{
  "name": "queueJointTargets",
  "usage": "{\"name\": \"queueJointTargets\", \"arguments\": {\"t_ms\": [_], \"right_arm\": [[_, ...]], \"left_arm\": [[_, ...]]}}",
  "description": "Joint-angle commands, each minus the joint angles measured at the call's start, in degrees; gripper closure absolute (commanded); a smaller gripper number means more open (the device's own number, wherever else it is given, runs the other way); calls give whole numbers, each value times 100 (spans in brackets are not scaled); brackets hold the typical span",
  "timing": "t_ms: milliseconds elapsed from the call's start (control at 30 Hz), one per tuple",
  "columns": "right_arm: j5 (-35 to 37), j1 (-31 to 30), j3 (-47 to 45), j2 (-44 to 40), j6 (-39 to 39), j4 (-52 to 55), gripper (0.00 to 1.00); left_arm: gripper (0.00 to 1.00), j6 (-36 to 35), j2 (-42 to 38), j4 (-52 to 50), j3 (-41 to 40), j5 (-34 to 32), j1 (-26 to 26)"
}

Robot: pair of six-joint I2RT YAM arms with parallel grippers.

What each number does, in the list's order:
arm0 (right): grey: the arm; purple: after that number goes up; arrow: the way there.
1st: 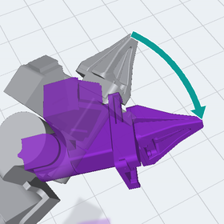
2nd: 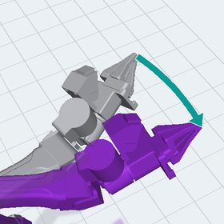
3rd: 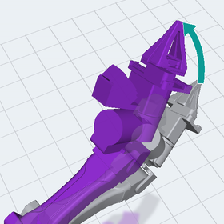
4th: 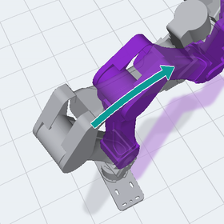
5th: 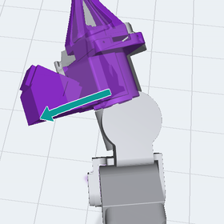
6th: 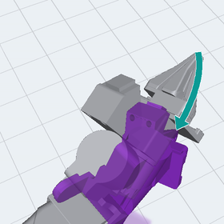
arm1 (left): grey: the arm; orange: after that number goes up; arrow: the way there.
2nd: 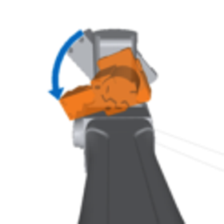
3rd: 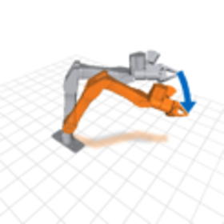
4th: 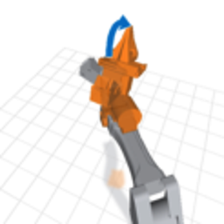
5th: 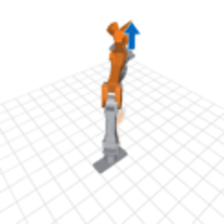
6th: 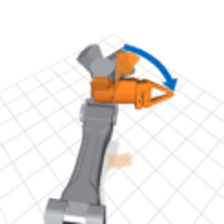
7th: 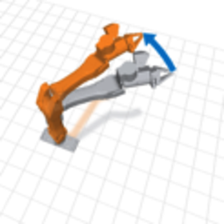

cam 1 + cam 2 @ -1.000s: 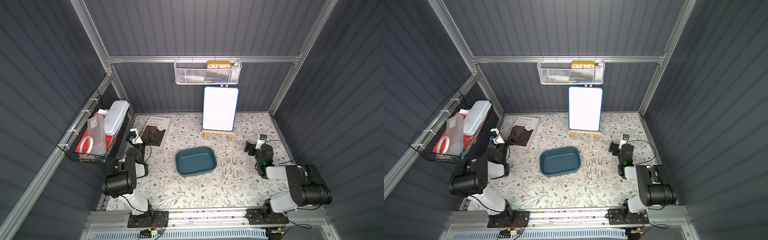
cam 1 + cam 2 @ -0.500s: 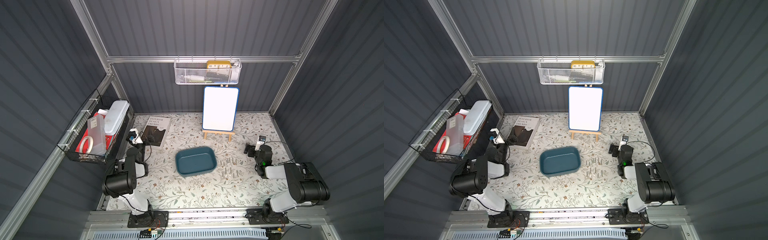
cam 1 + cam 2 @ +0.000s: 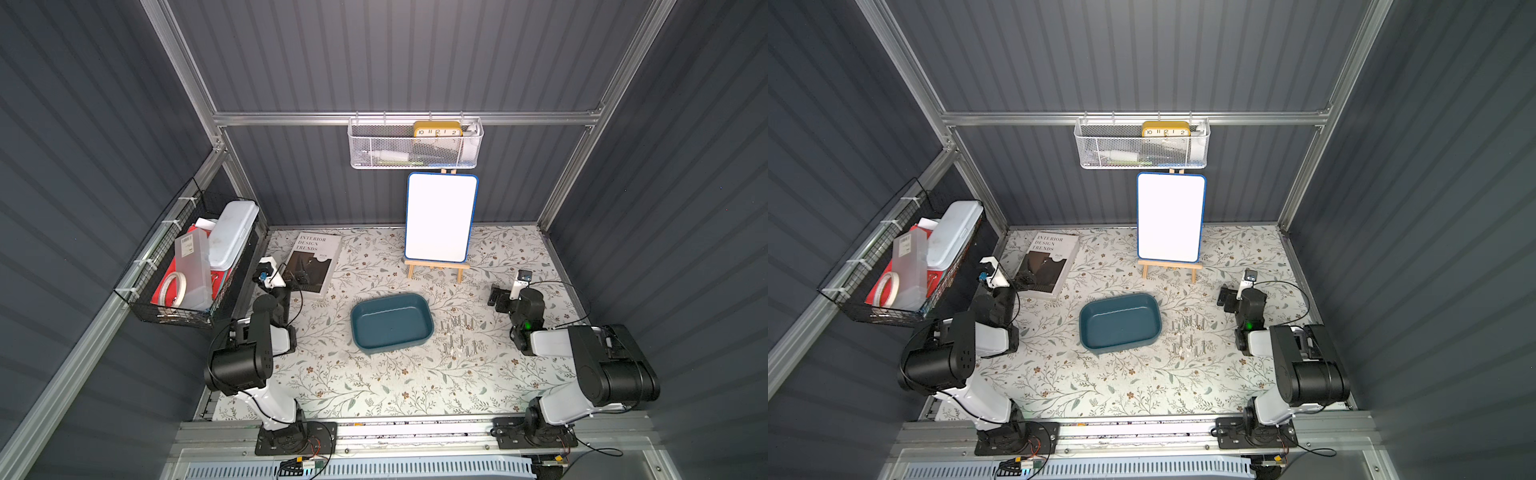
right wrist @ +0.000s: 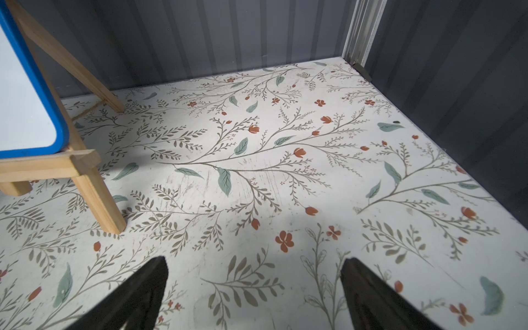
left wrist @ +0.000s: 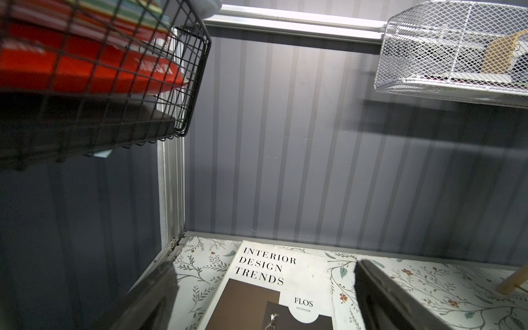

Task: Take out the screws from the storage box
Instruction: Reset both arms

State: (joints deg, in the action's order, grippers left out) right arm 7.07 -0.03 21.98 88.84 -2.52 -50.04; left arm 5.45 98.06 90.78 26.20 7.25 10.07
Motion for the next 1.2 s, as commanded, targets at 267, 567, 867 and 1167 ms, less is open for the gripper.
{"name": "queueJointTargets", "arguments": {"t_ms": [267, 567, 867, 1167], "right_arm": [[25, 3, 79, -60, -20, -1, 1], [22, 3, 79, -55, -20, 2, 1], [24, 3, 79, -64, -20, -5, 1], [-331, 3, 92, -171, 127, -23, 1]], "left_arm": [[0, -79, -50, 104, 87, -42, -31], [1, -80, -52, 100, 87, -48, -31], [1, -77, -50, 98, 87, -41, -31], [1, -79, -50, 102, 87, -48, -31]]}}
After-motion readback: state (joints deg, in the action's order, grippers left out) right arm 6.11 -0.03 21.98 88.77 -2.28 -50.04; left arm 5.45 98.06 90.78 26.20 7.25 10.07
